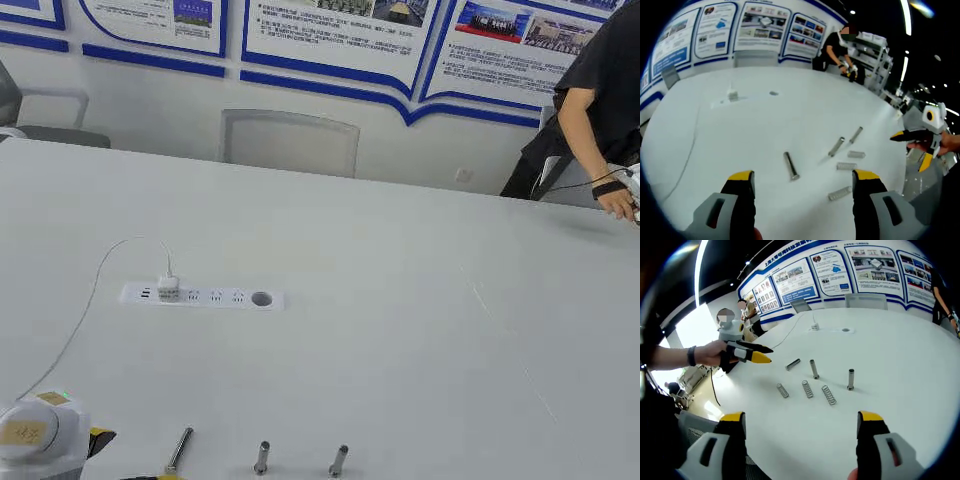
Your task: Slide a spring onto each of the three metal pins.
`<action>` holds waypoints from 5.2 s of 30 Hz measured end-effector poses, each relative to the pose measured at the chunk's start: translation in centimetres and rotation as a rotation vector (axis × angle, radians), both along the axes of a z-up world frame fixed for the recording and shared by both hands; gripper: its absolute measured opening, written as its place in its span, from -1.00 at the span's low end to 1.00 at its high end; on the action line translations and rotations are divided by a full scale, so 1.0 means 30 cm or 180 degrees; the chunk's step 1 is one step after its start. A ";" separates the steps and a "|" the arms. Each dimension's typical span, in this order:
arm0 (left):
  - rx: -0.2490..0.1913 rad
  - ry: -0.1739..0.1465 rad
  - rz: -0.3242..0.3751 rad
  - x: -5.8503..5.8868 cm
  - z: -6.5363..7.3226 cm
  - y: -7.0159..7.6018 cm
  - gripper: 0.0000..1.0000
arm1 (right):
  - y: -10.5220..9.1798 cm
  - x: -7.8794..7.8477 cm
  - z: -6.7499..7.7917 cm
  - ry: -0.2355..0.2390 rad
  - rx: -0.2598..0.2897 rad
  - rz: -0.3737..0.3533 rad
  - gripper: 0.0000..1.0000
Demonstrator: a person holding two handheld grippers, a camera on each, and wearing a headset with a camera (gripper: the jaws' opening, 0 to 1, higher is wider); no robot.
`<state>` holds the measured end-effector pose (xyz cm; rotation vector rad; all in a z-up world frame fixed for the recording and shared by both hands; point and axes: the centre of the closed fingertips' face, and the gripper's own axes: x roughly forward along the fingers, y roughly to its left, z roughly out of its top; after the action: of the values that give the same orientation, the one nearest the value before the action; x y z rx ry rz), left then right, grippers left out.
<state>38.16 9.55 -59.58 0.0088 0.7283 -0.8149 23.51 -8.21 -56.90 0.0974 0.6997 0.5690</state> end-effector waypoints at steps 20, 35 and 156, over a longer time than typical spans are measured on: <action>-0.0022 0.0233 -0.0012 0.036 -0.136 -0.067 0.45 | -0.016 -0.002 -0.017 0.0050 0.0041 -0.0078 0.84; -0.0057 0.0239 0.0044 0.077 -0.146 -0.109 0.17 | -0.018 0.002 -0.016 0.0067 0.0096 -0.0105 0.83; 0.0699 -0.0085 0.0441 0.084 -0.042 -0.017 -0.85 | -0.003 -0.019 -0.019 0.0094 0.0135 -0.0069 0.82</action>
<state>40.67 9.06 -60.84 0.1647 0.7814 -0.5988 22.93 -8.31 -57.46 0.1529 0.7148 0.5626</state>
